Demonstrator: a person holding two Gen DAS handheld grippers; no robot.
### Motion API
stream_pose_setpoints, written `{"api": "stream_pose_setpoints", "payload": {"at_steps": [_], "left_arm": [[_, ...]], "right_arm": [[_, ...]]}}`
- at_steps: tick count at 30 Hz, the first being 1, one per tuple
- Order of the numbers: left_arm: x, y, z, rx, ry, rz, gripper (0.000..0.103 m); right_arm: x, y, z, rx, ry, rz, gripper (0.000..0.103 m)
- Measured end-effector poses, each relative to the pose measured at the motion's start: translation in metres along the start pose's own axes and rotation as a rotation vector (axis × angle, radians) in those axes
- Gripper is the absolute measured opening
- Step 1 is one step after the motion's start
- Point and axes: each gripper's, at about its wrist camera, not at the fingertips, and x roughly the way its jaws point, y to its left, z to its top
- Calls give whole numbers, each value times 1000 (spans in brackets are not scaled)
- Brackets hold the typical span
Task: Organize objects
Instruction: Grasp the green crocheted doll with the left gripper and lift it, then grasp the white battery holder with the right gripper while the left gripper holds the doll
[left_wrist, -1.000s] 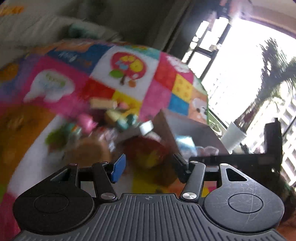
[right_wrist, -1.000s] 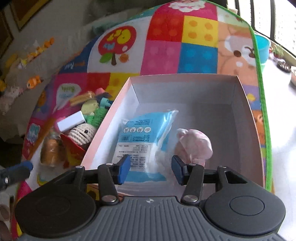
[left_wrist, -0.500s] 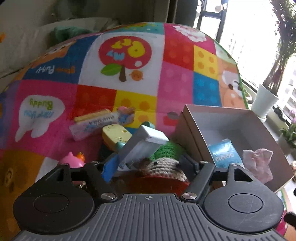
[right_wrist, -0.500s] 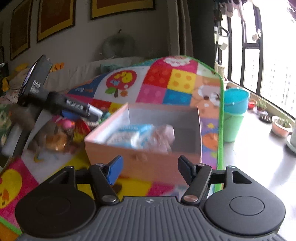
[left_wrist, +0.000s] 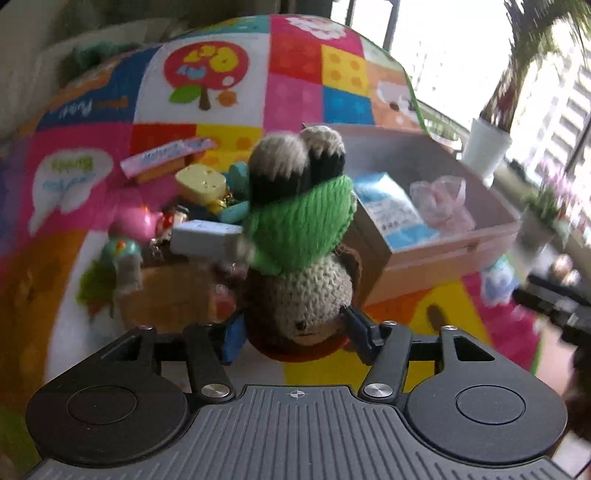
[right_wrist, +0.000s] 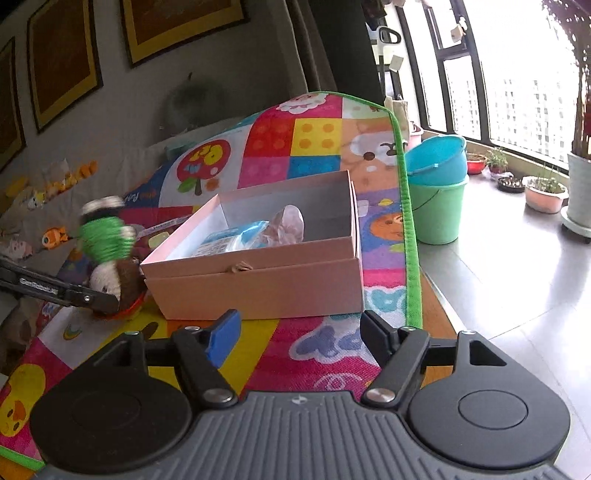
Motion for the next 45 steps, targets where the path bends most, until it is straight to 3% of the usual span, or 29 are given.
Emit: {"api": "stream_pose_setpoints", "payload": {"at_steps": [5, 7, 9, 15, 20, 23, 29, 34, 40, 45], "left_arm": [[17, 2, 18, -61, -92, 28, 62], [23, 1, 31, -75, -169, 53, 61], [31, -3, 44, -73, -185, 67, 59], [80, -6, 75, -42, -33, 102, 63], [93, 15, 82, -133, 60, 23, 58], [75, 7, 66, -63, 94, 24, 56], [16, -5, -2, 24, 153, -43, 57], [-23, -11, -46, 88, 137, -25, 59], [-54, -13, -61, 159, 123, -5, 57], [-46, -3, -71, 113, 147, -50, 69]], "right_arm": [[2, 0, -6, 26, -9, -9, 74], [-2, 0, -7, 34, -26, -7, 82], [-3, -1, -8, 42, -32, -7, 83], [-3, 1, -10, 38, -41, -1, 84], [-5, -1, -10, 51, -58, 3, 84], [-4, -4, -10, 68, -57, 10, 85], [-6, -3, -11, 68, -64, 11, 85], [-3, 0, -11, 52, -45, 9, 86], [4, 5, -10, 23, -2, -18, 86], [6, 6, -10, 16, 10, -37, 87]]}}
